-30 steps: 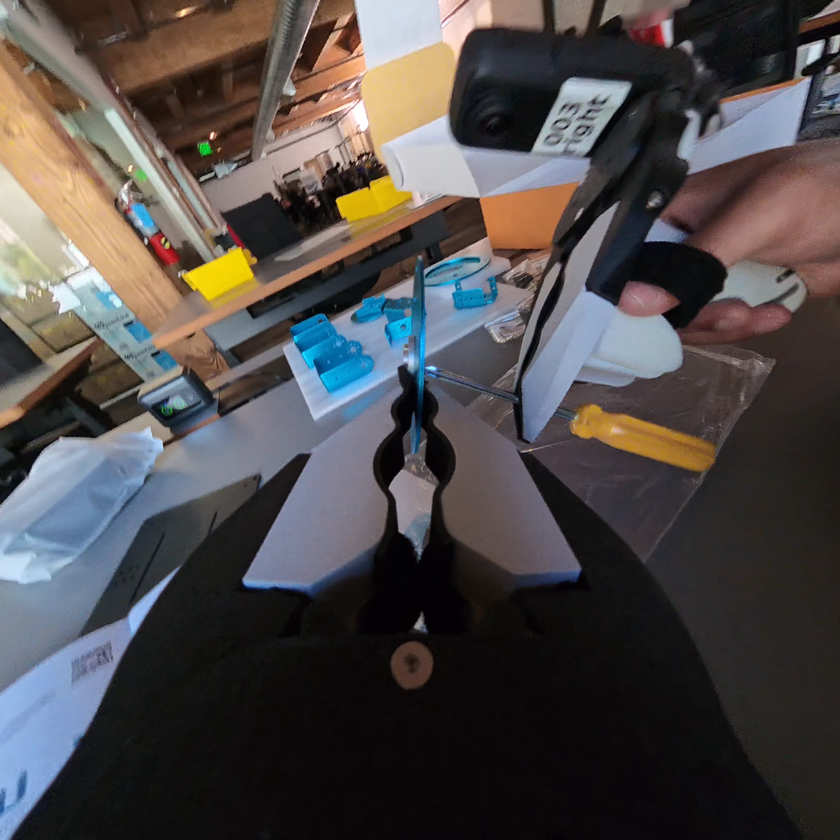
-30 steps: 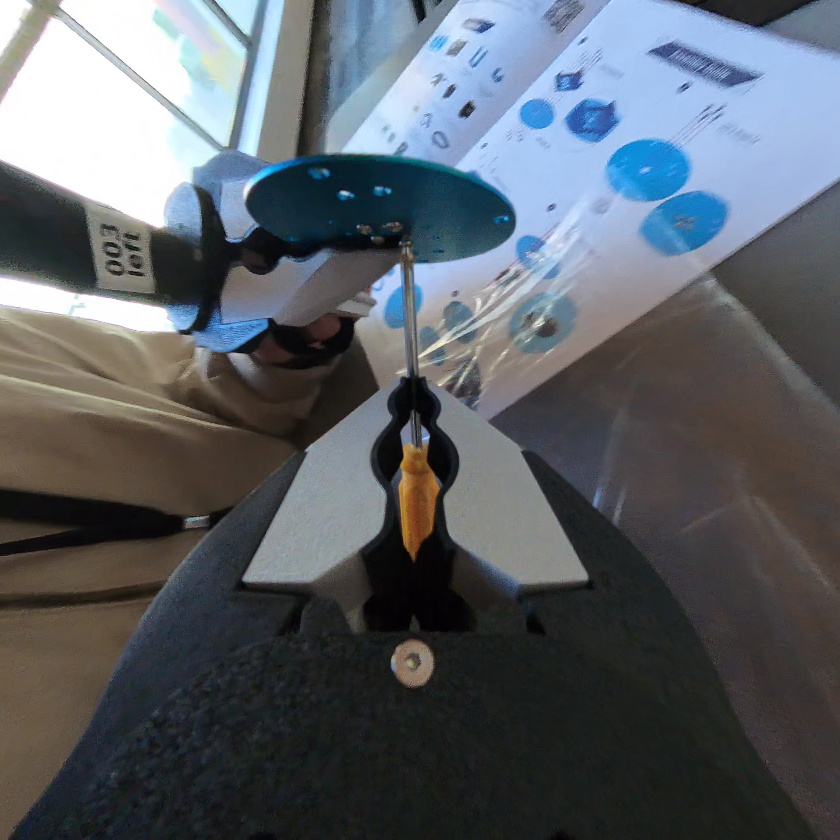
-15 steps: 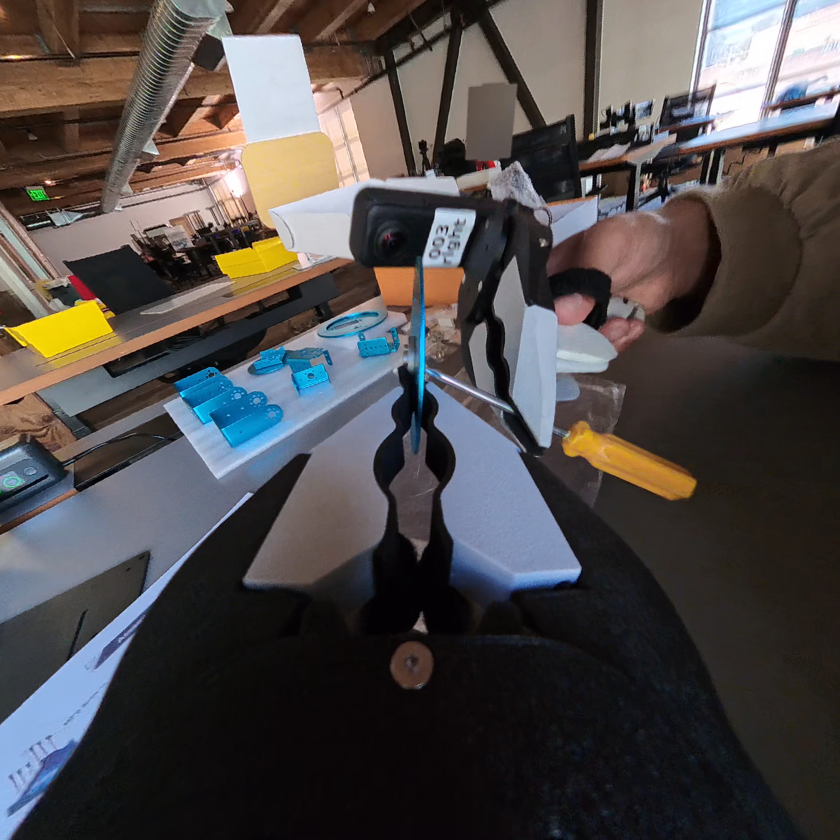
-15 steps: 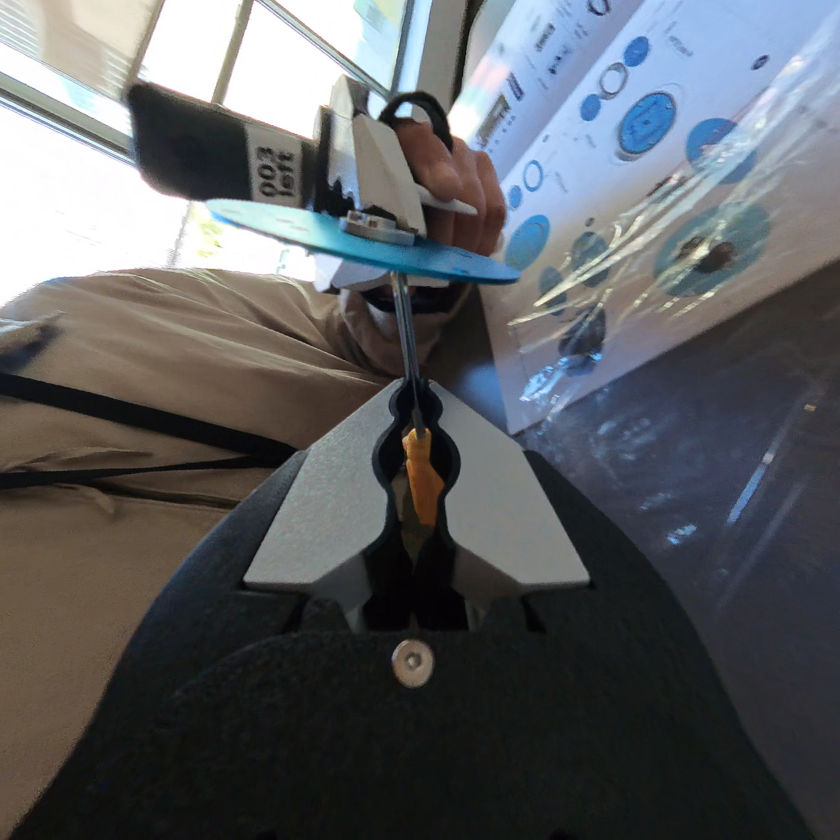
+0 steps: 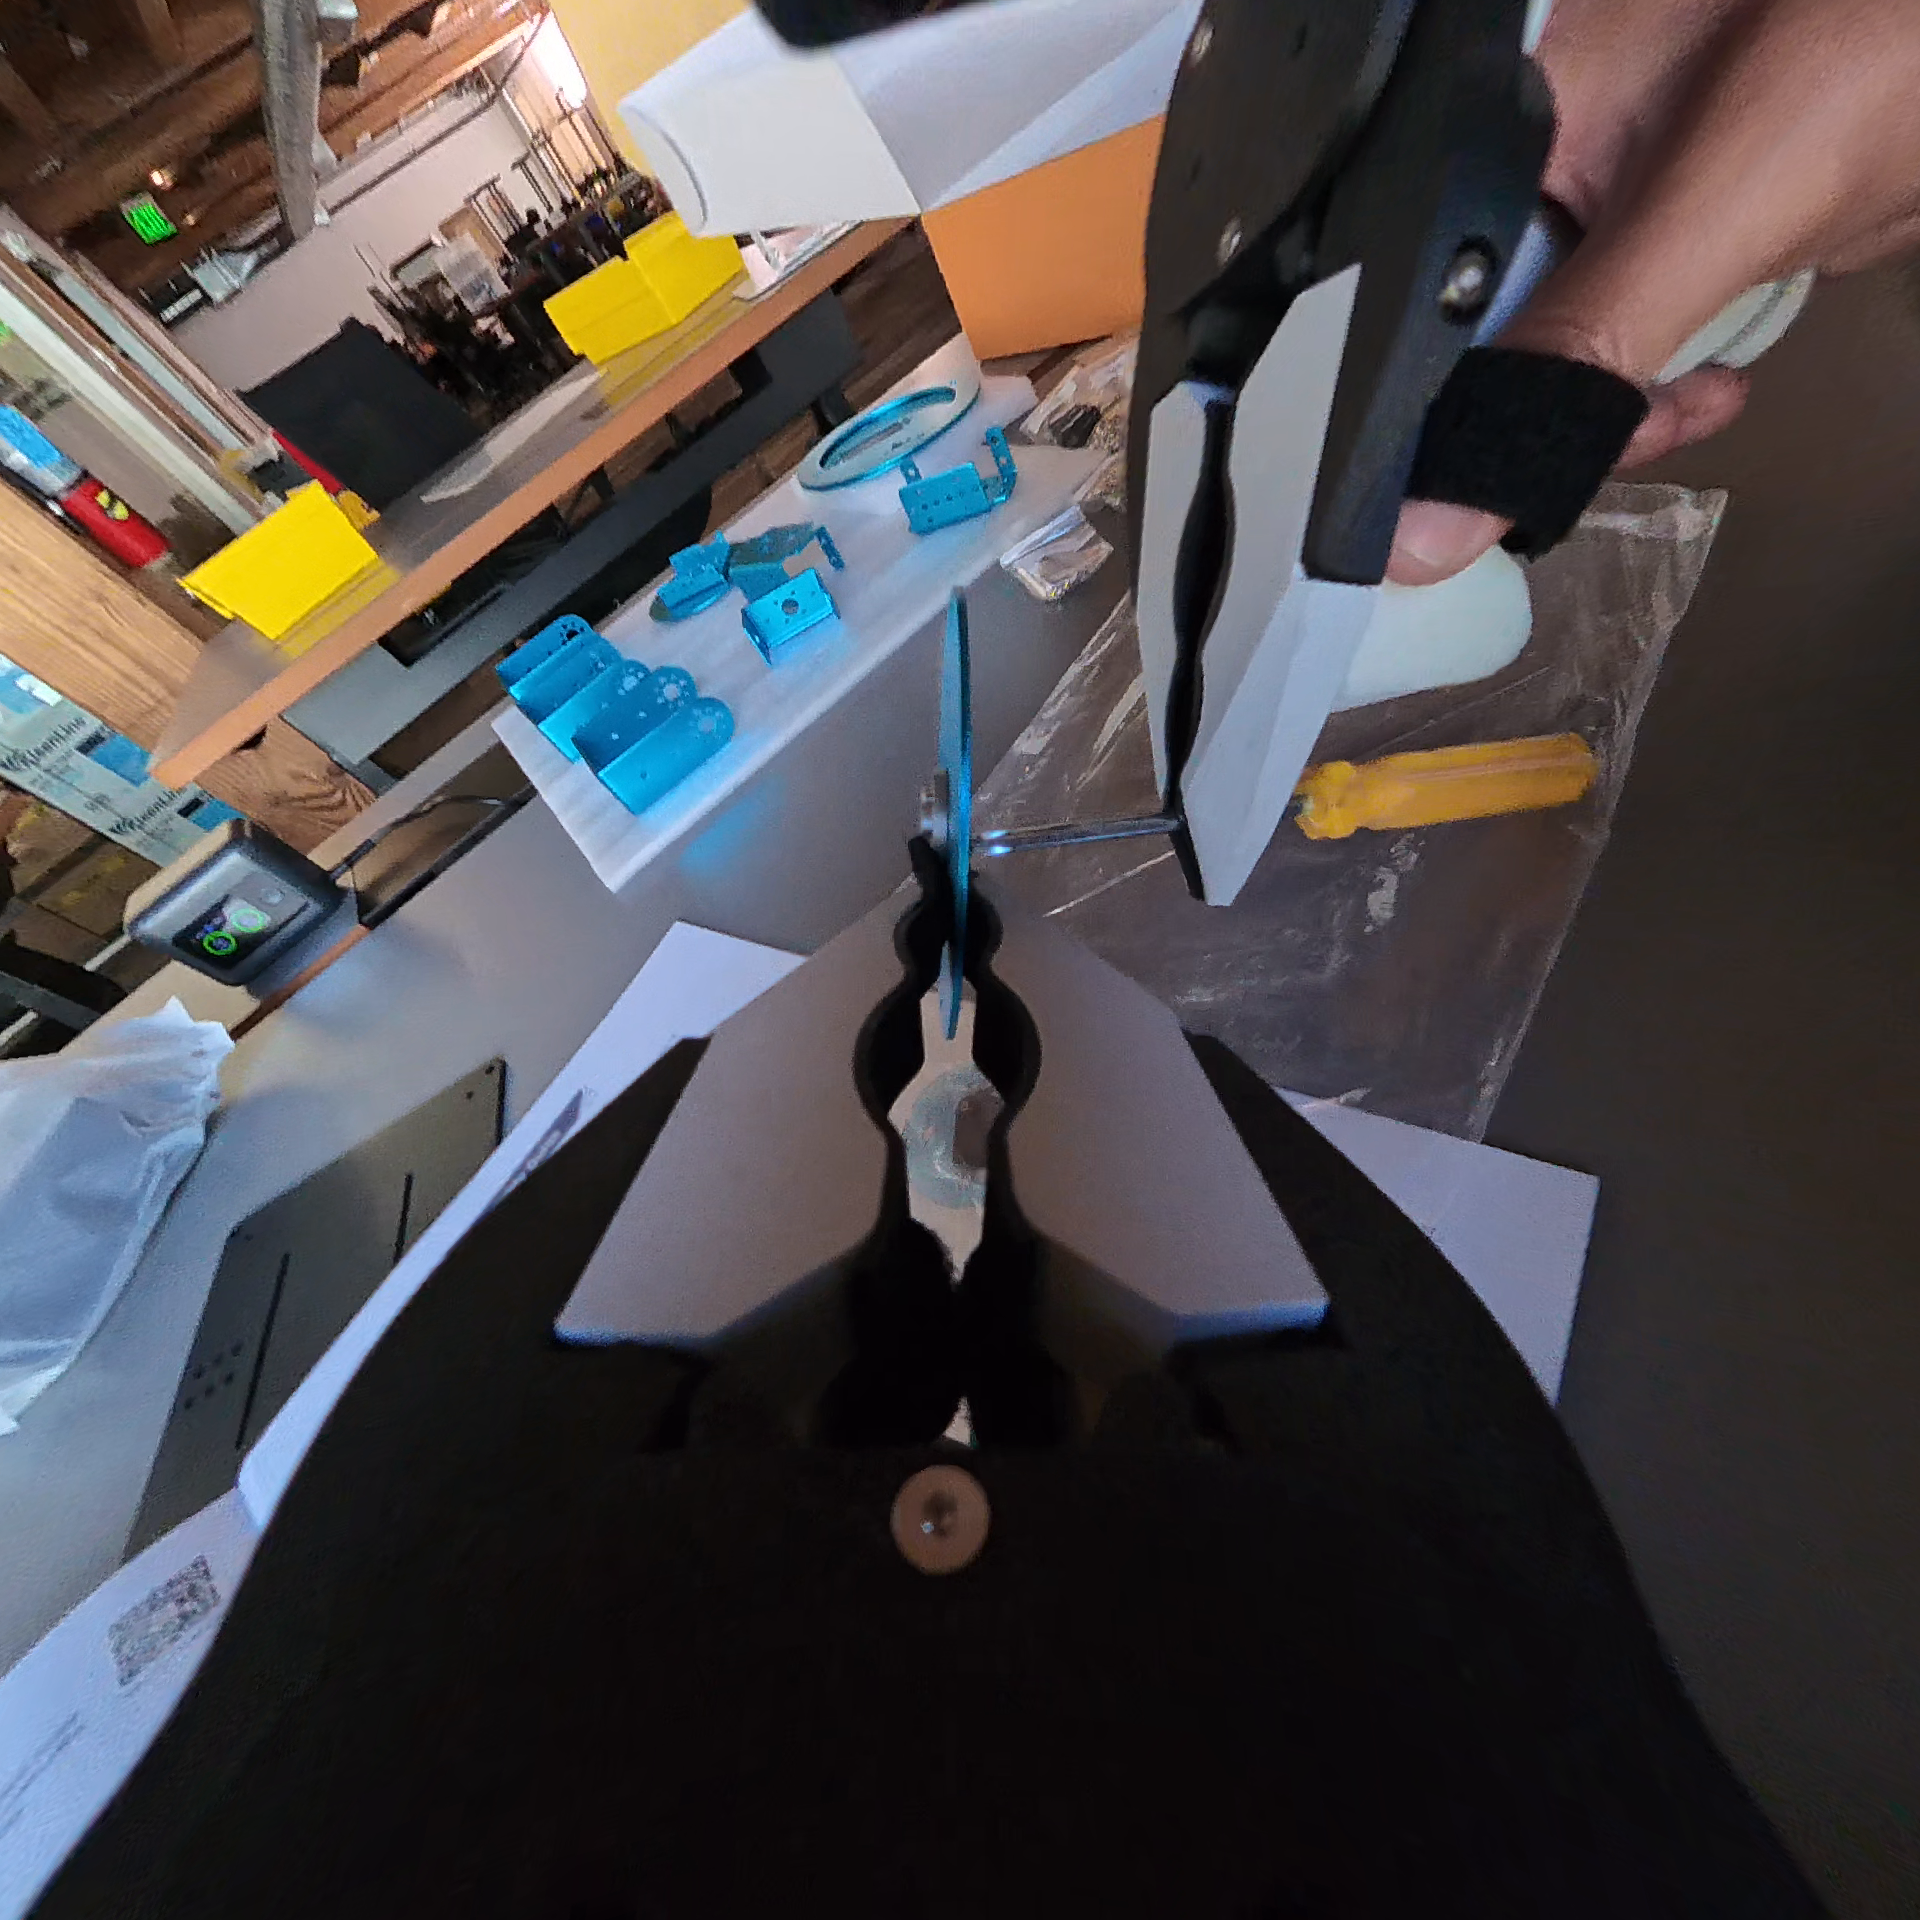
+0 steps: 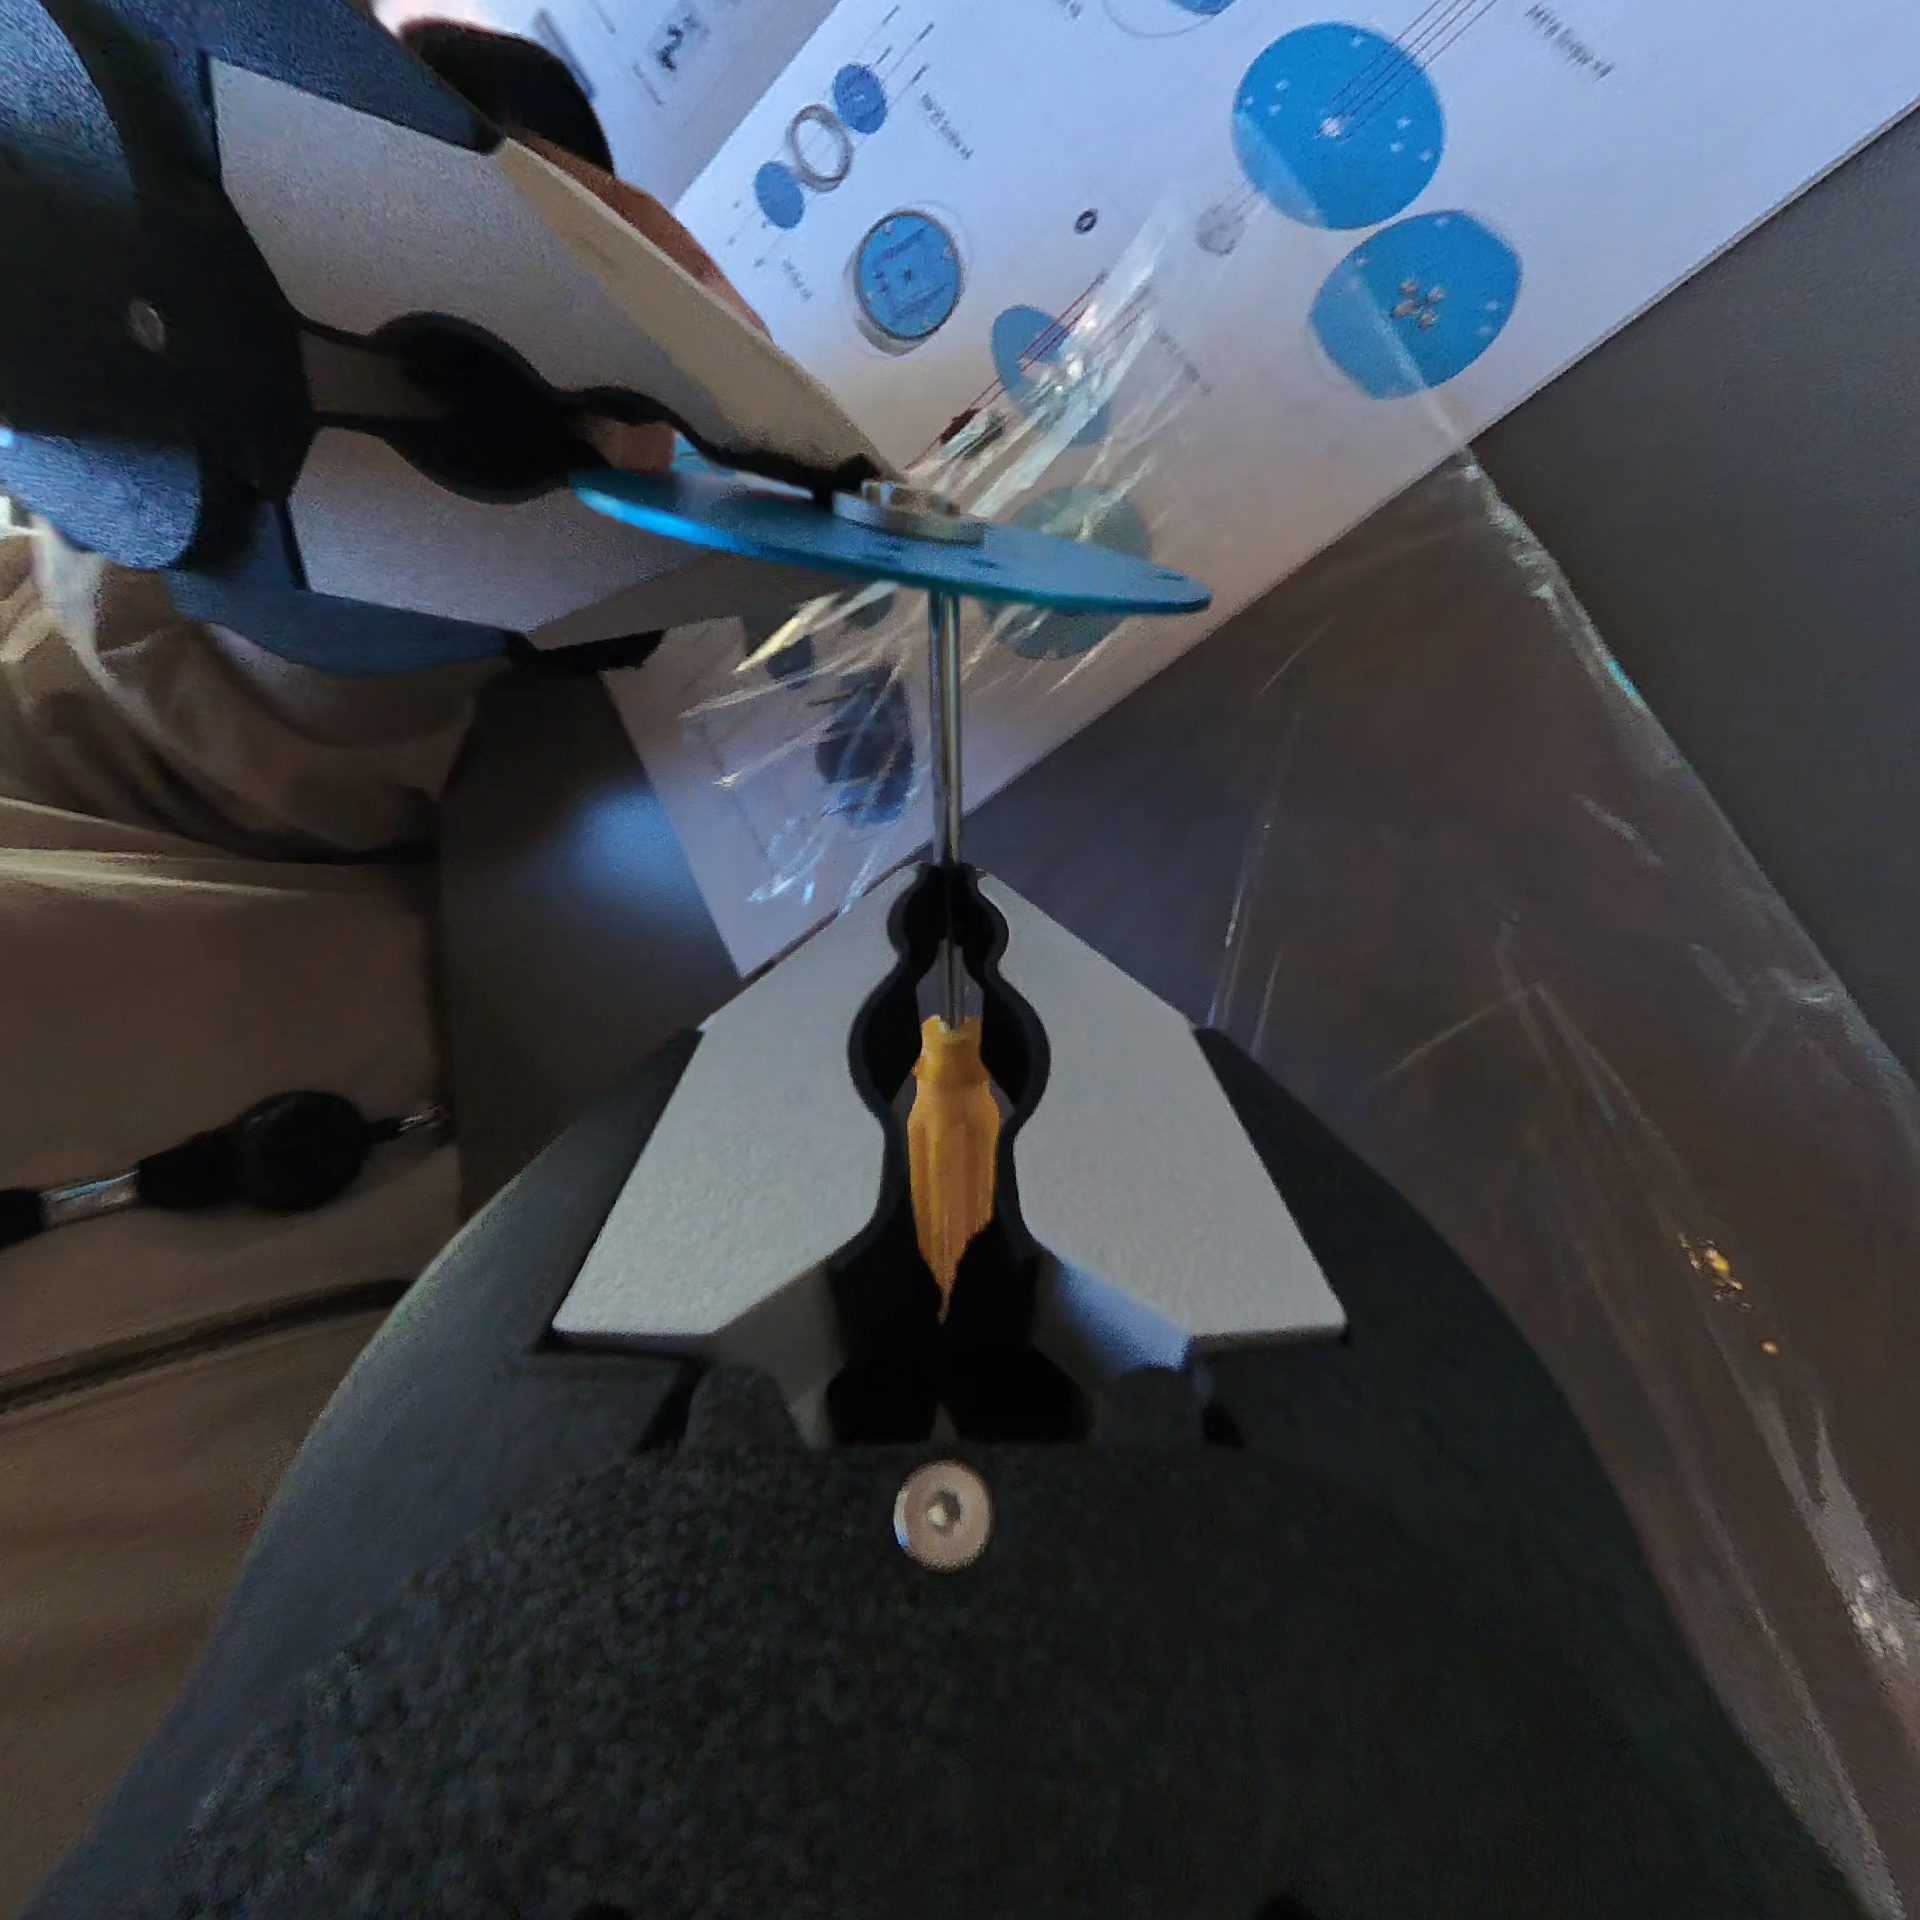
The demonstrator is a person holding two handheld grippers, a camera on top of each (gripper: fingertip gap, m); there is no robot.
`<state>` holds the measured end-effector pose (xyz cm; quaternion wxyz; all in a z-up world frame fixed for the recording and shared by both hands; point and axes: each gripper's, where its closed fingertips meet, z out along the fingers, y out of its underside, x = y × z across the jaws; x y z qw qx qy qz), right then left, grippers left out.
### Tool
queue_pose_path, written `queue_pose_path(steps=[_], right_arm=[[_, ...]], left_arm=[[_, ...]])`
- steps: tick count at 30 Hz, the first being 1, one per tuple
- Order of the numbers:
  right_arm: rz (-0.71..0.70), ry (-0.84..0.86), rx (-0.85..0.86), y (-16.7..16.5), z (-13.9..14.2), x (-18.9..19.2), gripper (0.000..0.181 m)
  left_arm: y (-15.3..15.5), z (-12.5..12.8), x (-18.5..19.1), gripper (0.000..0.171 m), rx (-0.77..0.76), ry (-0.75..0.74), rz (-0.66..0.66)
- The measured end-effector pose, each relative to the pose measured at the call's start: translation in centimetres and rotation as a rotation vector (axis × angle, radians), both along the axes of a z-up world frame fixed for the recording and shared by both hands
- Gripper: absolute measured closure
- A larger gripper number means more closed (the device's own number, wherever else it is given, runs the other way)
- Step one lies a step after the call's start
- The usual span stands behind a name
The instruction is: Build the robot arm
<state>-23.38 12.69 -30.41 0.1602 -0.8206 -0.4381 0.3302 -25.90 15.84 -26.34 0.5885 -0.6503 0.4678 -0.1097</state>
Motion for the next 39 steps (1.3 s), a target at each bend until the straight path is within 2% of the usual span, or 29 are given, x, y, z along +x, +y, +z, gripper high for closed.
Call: queue_pose_path(steps=[6, 16, 28, 35, 39], right_arm=[[-0.082, -0.032, 0.21, 1.7, -0.8, 0.3, 0.179], [-0.155, 0.042, 0.157, 2.2, -2.0, 0.5, 0.179], [-0.152, 0.044, 0.162, 2.3, -2.5, 0.6, 0.175], [-0.151, 0.09, 0.184, 2.4, -1.2, 0.7, 0.164], [-0.123, 0.117, 0.344, 2.0, 0.8, 3.8, 0.152]], left_arm=[[0.8, -1.4, -0.1, 0.17, -0.107, -0.017, 0.04], [1.5, -3.6, 0.5, 0.17, -0.275, 0.013, 0.116], [1.1, -4.2, 1.8, 0.17, -0.321, 0.028, 0.11], [1.2, -4.2, 1.8, 0.17, -0.325, 0.025, 0.109], [1.2, -4.2, 1.7, 0.17, -0.33, 0.018, 0.109]])
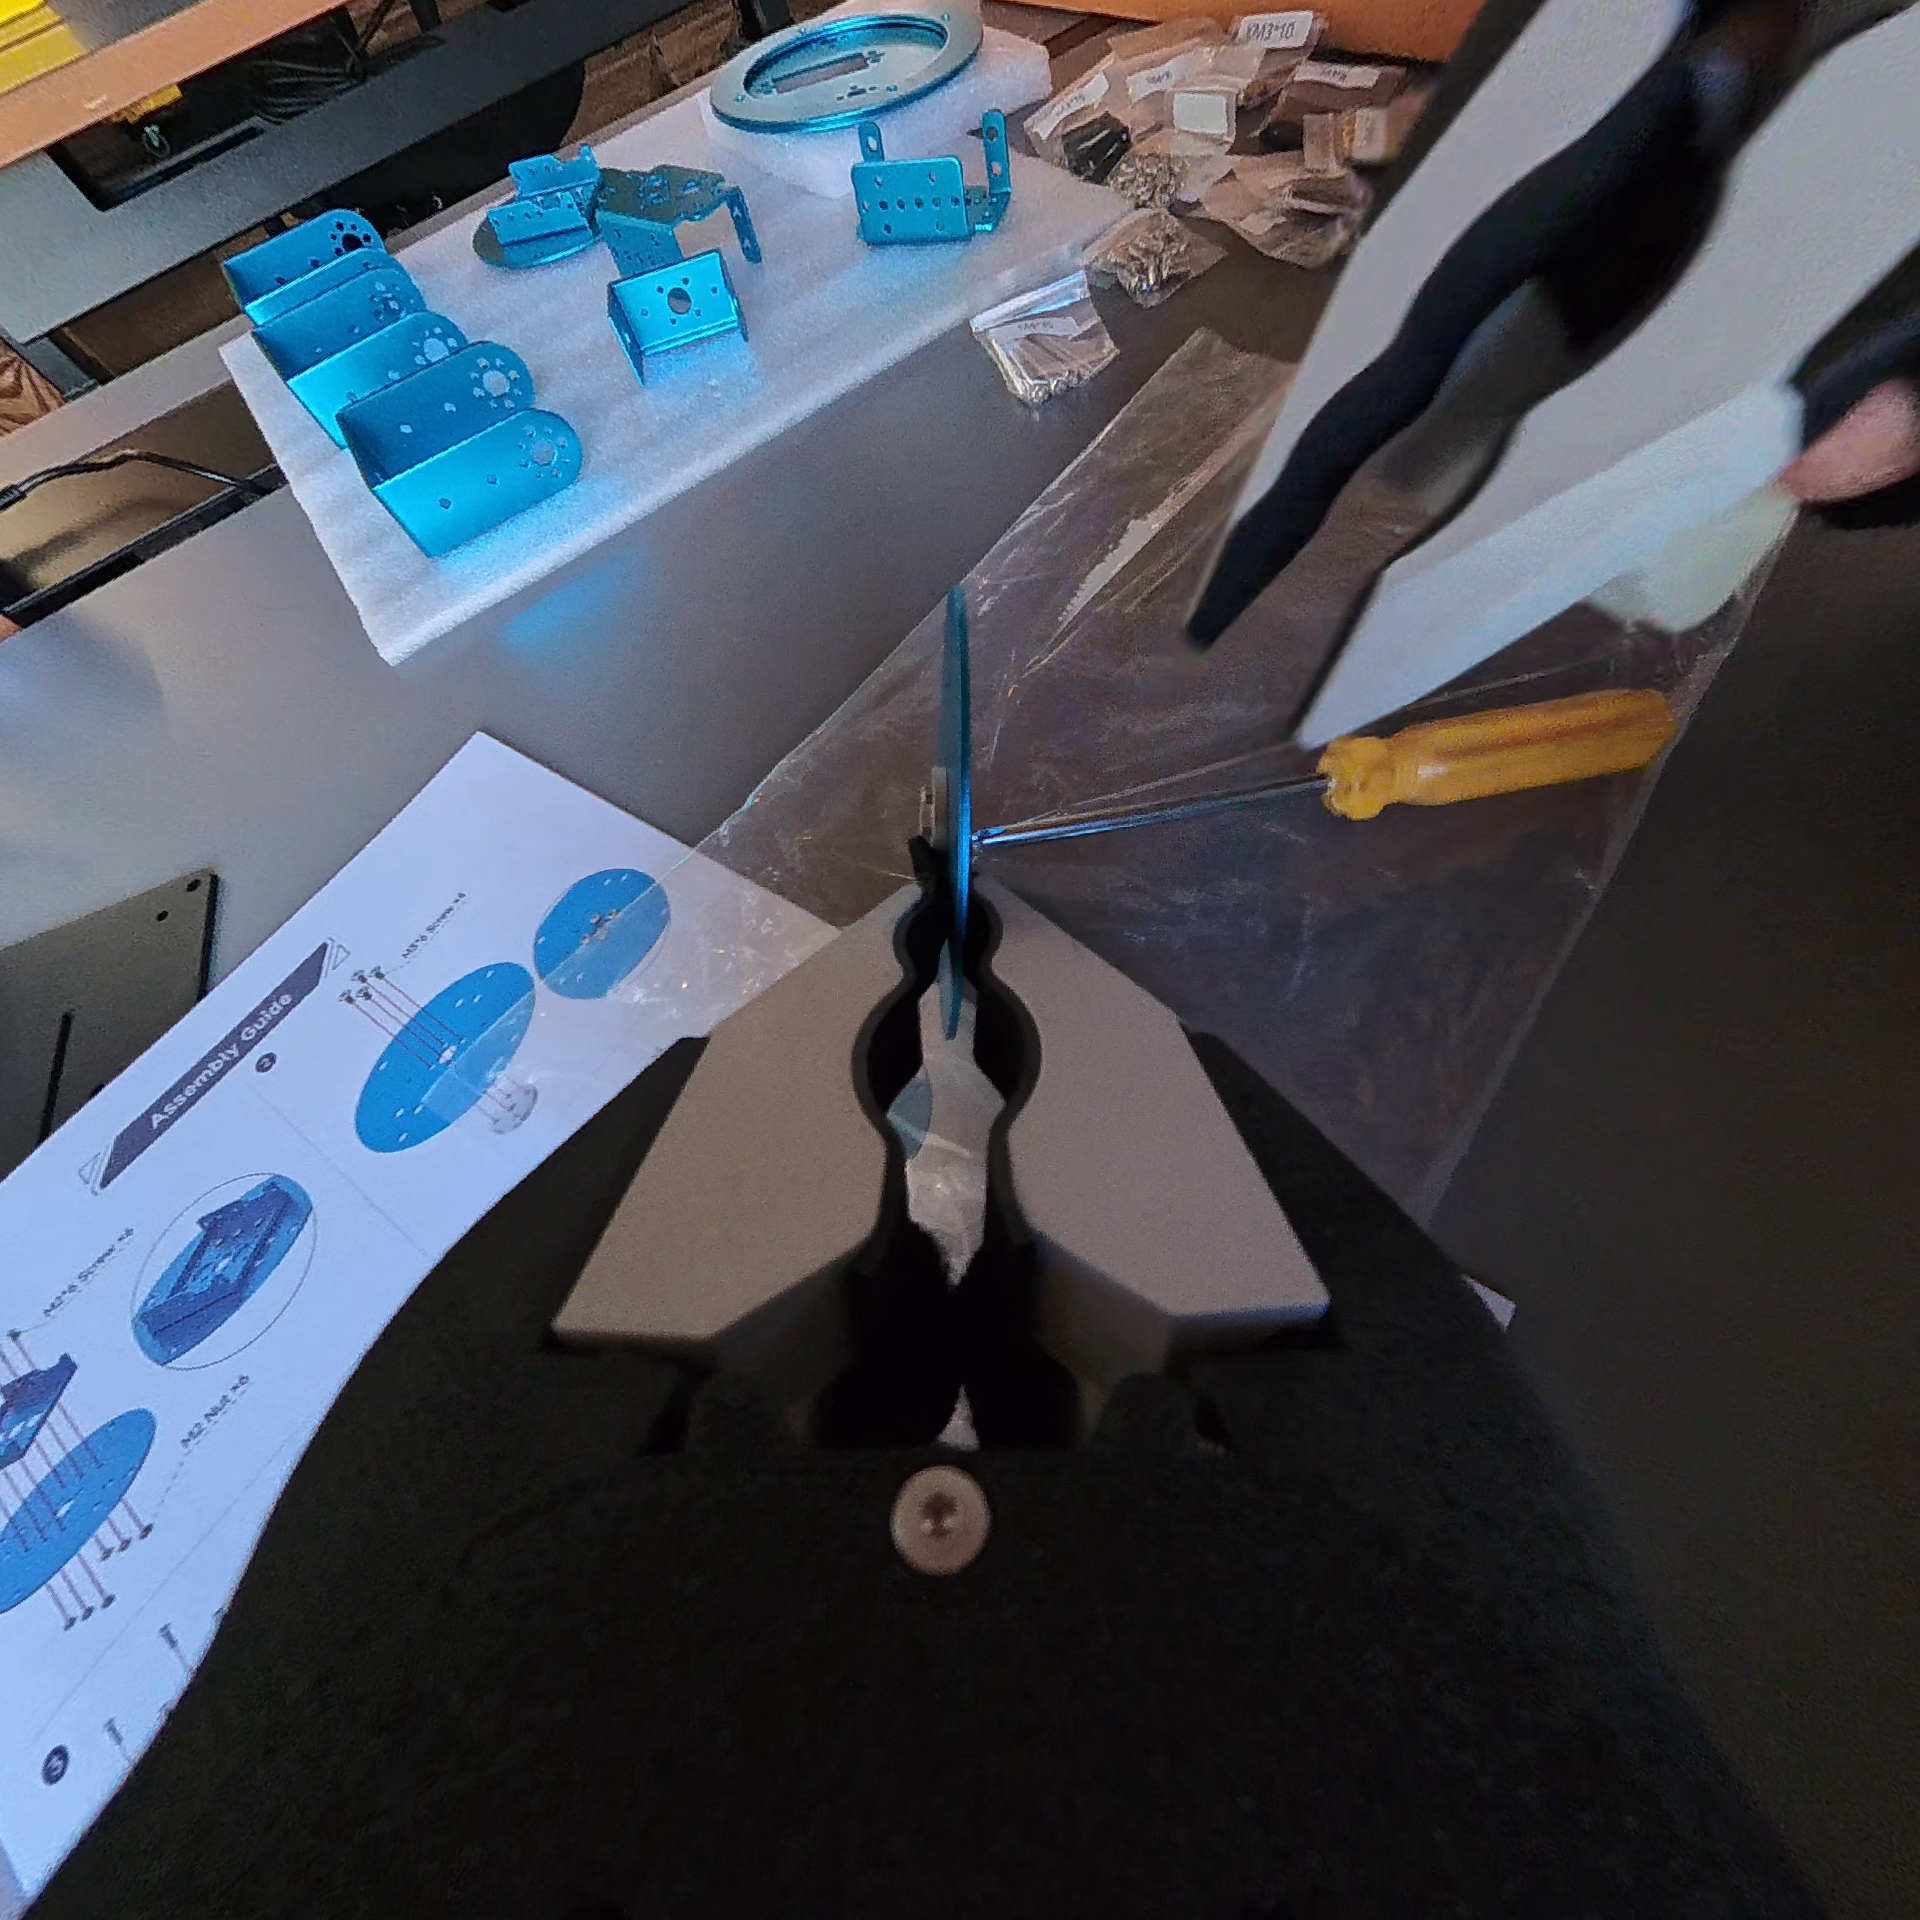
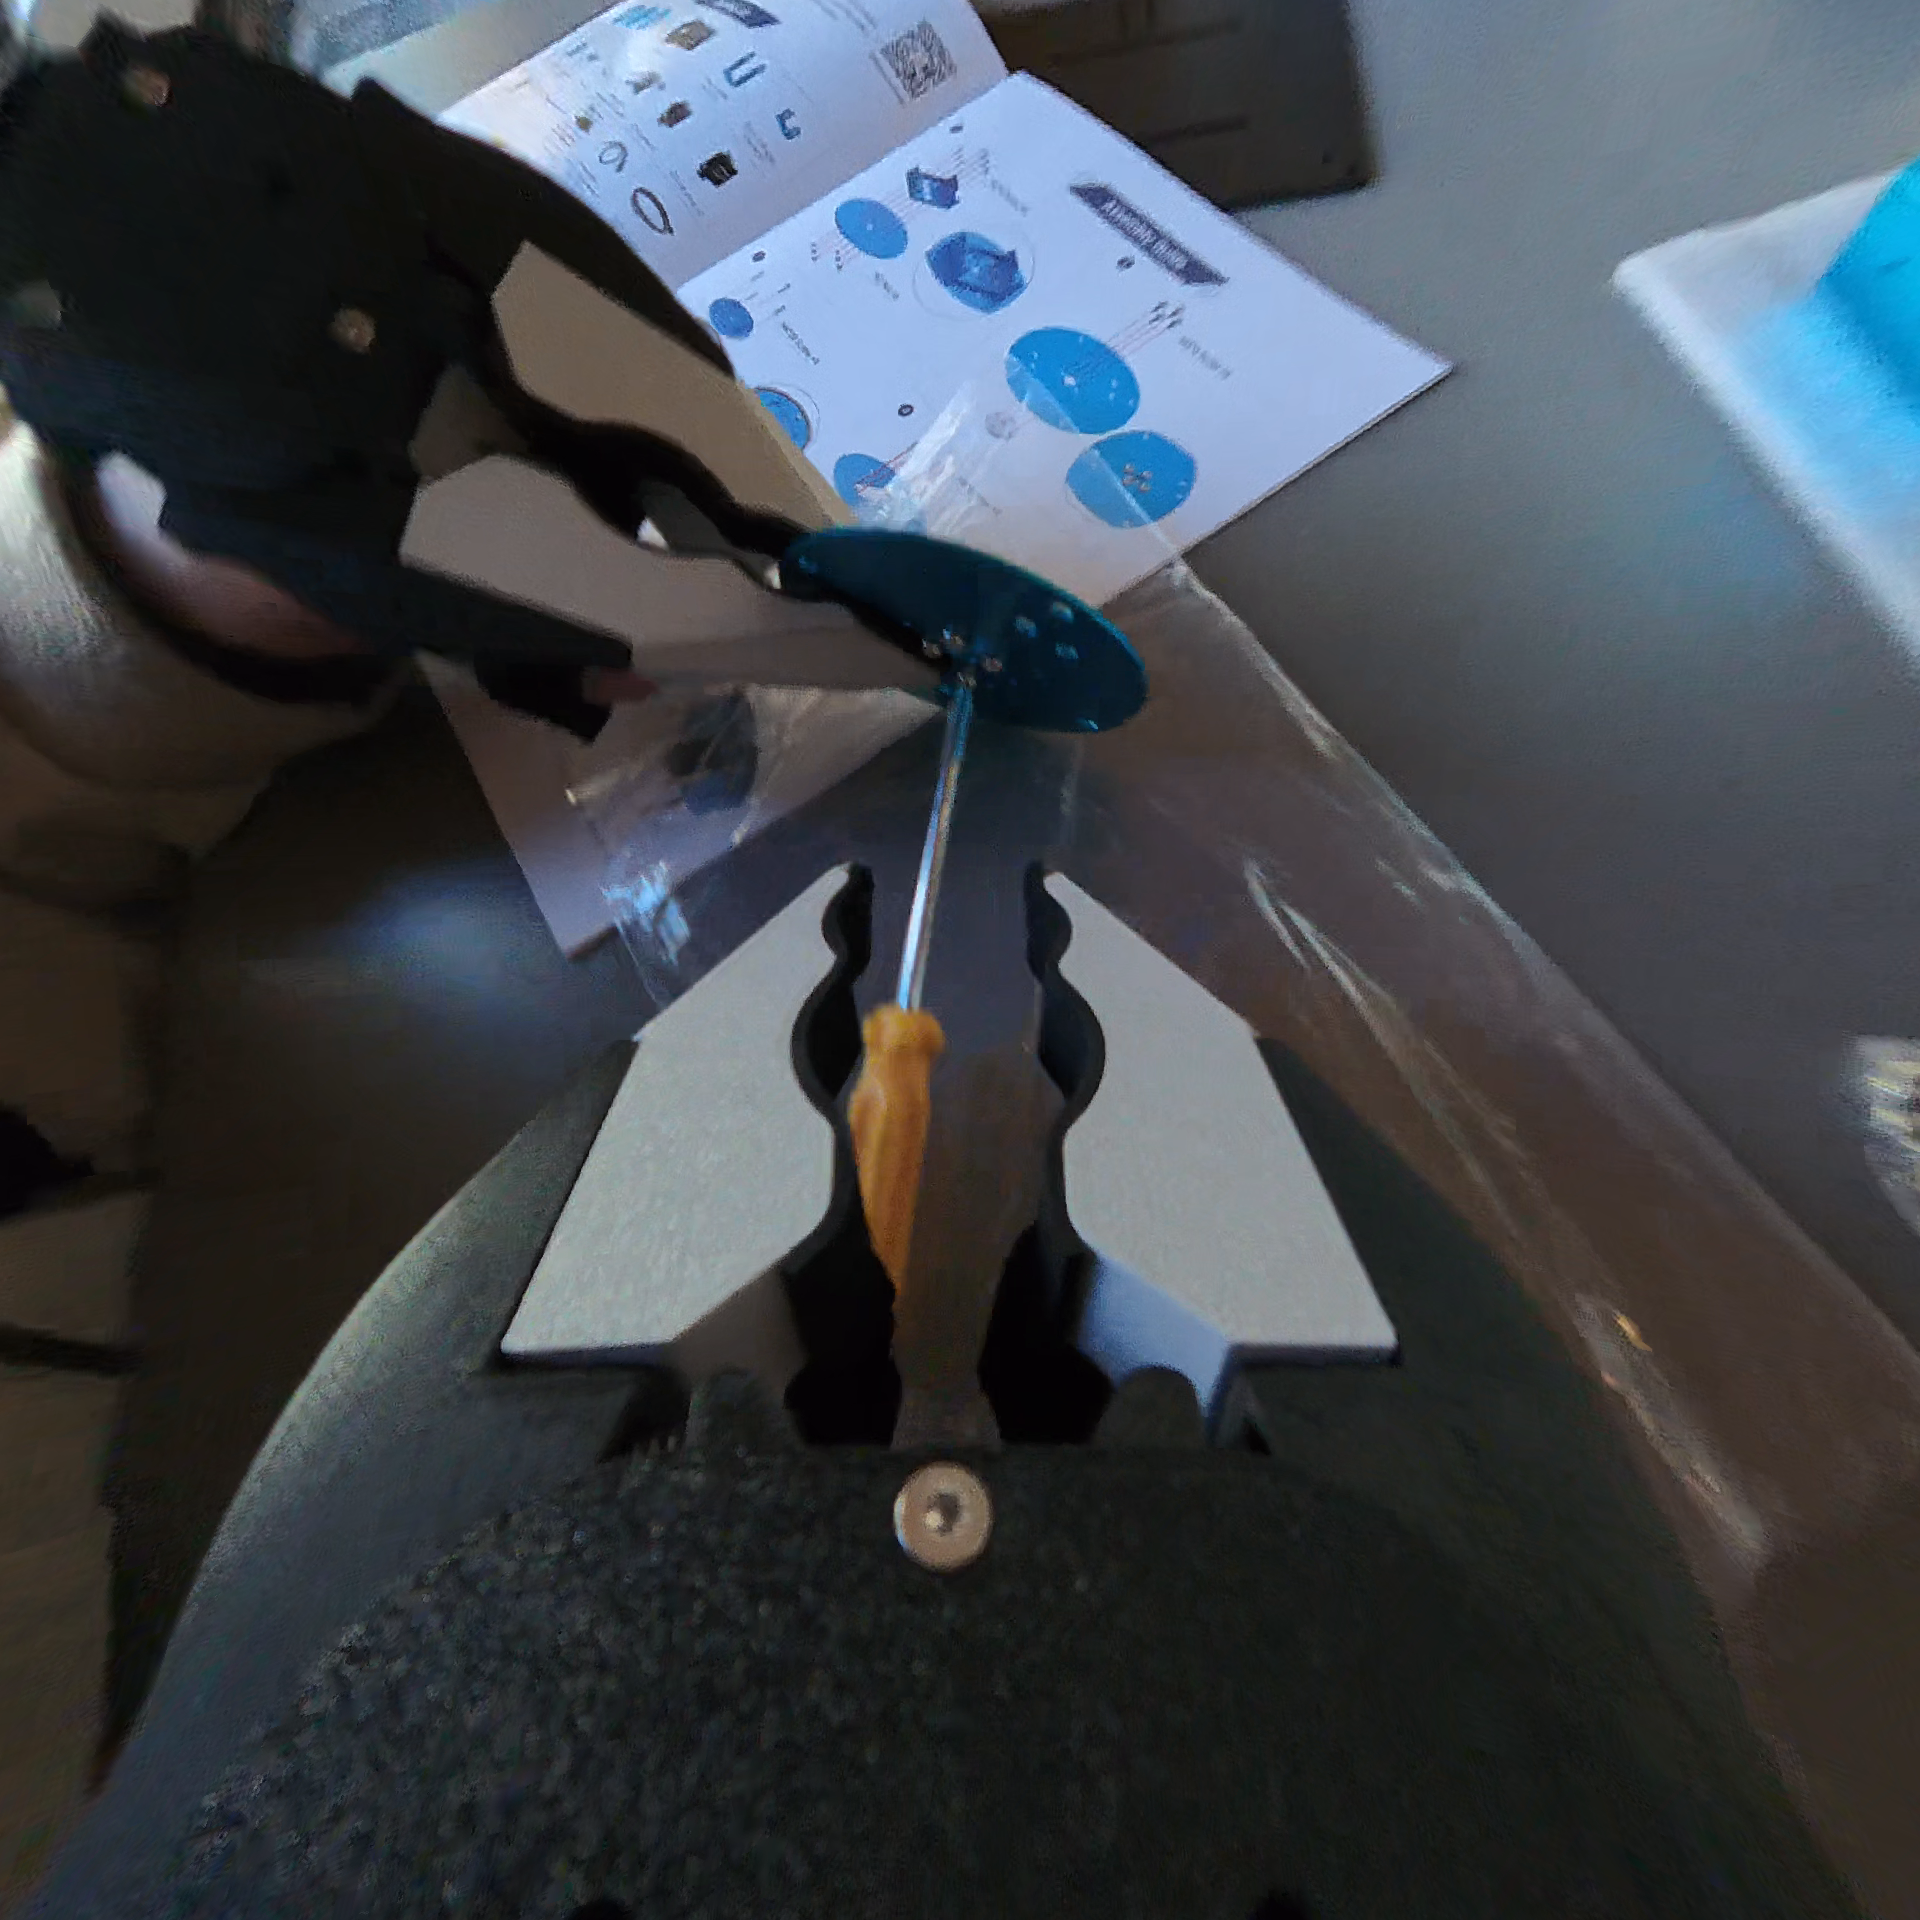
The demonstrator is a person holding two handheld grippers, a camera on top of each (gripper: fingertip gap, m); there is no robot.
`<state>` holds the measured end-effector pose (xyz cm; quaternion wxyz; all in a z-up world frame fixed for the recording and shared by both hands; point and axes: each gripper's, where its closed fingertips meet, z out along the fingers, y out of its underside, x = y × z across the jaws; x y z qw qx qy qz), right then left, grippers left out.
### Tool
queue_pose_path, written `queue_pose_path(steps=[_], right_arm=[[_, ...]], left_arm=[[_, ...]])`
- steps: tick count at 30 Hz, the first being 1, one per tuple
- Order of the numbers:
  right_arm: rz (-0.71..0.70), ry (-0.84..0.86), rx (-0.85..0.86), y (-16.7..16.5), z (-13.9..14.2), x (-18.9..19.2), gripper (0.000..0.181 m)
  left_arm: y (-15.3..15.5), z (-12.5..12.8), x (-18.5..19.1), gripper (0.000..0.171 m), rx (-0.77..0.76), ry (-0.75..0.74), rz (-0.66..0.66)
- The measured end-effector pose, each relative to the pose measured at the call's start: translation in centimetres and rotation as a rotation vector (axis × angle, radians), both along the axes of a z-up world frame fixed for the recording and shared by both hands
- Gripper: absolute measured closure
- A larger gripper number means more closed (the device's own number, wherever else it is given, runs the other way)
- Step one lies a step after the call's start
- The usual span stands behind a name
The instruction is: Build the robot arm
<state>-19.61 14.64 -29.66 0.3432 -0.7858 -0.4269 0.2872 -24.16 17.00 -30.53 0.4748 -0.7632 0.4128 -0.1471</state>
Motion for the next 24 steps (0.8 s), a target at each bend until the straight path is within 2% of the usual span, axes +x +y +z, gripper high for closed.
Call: queue_pose_path(steps=[3, 5, 8, 10, 15, 22, 24], right_arm=[[-0.041, -0.056, 0.137, -1.2, -0.7, 3.3, 0.138], [-0.102, -0.086, 0.141, -2.6, -2.0, 4.5, 0.134], [-0.162, -0.11, 0.124, -4.0, -3.1, 4.3, 0.134], [-0.185, -0.121, 0.188, -3.8, -2.7, 4.1, 0.136], [-0.164, -0.081, 0.185, -4.2, -1.9, 3.5, 0.139], [-0.156, -0.074, 0.13, -4.4, -2.6, 3.1, 0.139], [-0.152, -0.084, 0.121, -4.5, -2.8, 3.0, 0.145]], left_arm=[[0.0, 0.0, 0.0, 0.17, -0.001, 0.0, -0.002], [0.1, 0.0, 0.0, 0.17, -0.002, -0.001, -0.003], [0.1, 0.0, 0.1, 0.169, -0.001, 0.001, -0.003], [0.1, 0.0, 0.1, 0.17, 0.0, 0.001, -0.002], [0.1, 0.0, 0.0, 0.169, 0.0, 0.002, 0.0], [0.1, -0.1, 0.1, 0.169, -0.008, -0.001, 0.002], [0.2, -0.1, 0.0, 0.169, -0.02, -0.009, 0.002]])
